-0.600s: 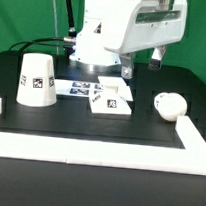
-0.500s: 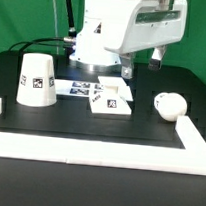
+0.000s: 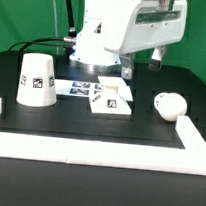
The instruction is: Assemble lamp
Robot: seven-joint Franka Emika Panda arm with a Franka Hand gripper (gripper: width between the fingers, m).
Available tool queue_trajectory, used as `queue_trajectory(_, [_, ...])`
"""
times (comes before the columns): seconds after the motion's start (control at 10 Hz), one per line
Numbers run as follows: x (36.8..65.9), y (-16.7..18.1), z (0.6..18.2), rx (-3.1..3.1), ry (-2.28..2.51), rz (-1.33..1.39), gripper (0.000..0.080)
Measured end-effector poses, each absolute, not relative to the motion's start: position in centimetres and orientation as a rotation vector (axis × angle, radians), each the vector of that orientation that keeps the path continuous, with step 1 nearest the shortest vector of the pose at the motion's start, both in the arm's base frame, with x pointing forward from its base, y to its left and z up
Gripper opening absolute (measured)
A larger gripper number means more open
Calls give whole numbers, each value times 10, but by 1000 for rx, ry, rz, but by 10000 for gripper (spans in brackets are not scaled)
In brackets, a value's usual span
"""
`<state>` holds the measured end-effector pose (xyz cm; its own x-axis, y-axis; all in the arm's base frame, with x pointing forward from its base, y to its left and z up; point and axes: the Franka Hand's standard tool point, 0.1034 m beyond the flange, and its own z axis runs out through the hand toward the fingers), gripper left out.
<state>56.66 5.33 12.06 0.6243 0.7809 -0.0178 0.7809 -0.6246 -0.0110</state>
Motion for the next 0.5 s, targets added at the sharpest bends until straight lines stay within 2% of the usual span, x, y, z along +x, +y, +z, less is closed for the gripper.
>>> queue_trajectory(0.5, [513,29,111,-2969,-1104,-59,700])
